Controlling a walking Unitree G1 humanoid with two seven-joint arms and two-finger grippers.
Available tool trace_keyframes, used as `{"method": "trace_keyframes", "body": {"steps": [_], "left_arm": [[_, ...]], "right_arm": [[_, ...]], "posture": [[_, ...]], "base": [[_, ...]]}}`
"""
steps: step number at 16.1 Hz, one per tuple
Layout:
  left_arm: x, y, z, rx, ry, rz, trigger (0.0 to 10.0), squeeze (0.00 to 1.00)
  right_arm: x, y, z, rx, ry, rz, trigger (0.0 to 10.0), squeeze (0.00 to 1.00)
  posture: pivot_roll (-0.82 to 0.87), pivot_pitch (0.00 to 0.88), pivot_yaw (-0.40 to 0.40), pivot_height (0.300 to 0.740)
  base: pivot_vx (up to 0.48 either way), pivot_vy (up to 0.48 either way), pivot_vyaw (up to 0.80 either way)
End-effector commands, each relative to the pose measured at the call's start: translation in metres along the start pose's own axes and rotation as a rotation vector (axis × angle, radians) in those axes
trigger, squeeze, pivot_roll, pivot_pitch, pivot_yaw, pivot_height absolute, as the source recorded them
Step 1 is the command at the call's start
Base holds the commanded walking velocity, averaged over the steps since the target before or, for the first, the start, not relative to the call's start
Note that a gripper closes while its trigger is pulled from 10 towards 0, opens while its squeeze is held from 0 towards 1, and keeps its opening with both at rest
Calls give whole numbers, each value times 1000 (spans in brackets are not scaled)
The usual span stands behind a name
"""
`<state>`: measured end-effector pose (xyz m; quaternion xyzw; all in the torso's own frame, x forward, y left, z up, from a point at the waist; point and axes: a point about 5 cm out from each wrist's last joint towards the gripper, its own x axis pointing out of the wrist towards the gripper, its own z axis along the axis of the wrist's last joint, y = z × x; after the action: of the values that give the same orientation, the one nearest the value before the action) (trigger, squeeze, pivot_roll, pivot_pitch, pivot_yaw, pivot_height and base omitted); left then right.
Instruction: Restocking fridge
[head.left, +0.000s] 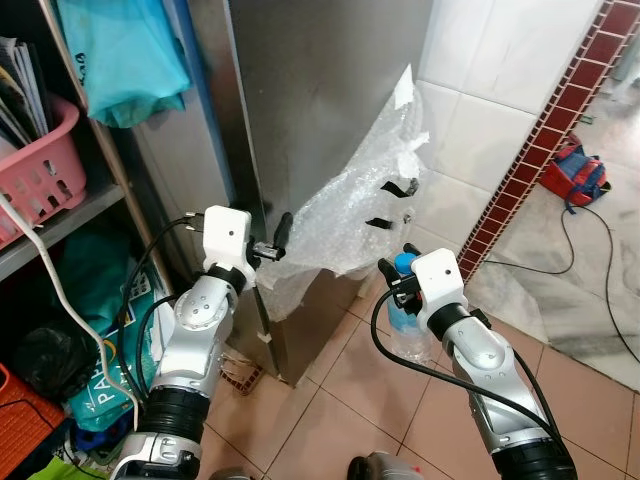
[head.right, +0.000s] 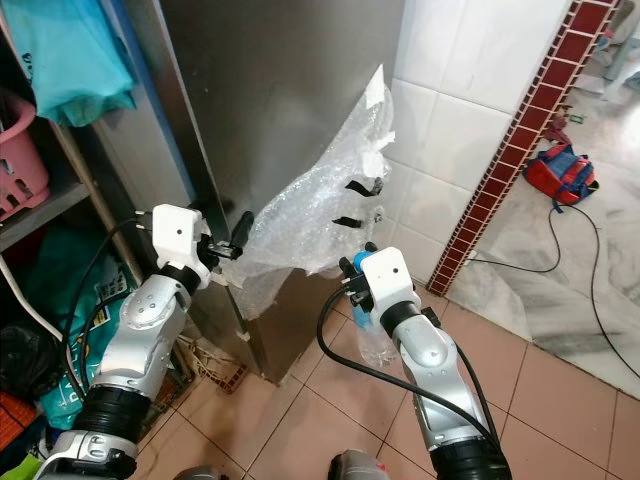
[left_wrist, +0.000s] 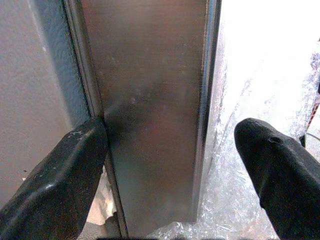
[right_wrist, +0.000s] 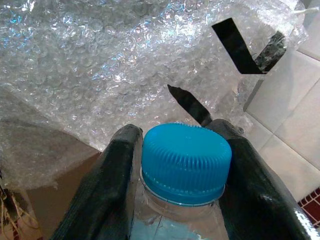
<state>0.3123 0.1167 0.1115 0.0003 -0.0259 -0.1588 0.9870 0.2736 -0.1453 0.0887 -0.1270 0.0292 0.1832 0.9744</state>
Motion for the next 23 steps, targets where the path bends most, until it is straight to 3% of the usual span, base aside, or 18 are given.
{"method": "trace_keyframes", "body": {"steps": [1,3,6,8,13,15,18,21,23], "left_arm": [[-3,-7,-5,4,23,-32,10000,0],[-8,-3,-16,8,71,-22,10000,0],[-4,2,-26,-15,136,-15,10000,0],[4,-4,-36,-9,209,-84,10000,0],[25,-22,-32,-14,209,-175,10000,0],[30,-32,-31,-6,205,-224,10000,0],[38,-64,-21,-35,153,-317,10000,0],[36,-95,-18,-66,124,-411,10000,0],[33,-104,-20,-49,119,-452,10000,0]], "right_arm": [[0,-2,8,-21,-31,-4,10000,0],[-1,-1,7,-21,-28,-1,10000,0],[0,0,8,-24,-26,8,10000,0],[0,-1,8,-29,-26,5,10000,0],[-4,-4,7,-35,-25,-17,10000,0],[-4,-5,7,-38,-27,-22,10000,0],[-2,-11,10,-53,-36,-60,10000,0],[-7,-22,5,-63,-7,-177,10000,0],[-10,-25,1,-70,9,-213,10000,0]], "posture": [[1,0,9,740],[3,0,6,740],[2,0,-3,740],[-3,0,-3,740],[-19,0,0,740],[-20,0,0,740],[-21,0,1,740],[-19,0,-1,740],[-21,0,2,740]], "base": [[0,0,0],[0,0,0],[0,0,0],[0,0,0],[0,0,0],[0,0,0],[0,0,0],[0,0,0],[0,0,0]]}}
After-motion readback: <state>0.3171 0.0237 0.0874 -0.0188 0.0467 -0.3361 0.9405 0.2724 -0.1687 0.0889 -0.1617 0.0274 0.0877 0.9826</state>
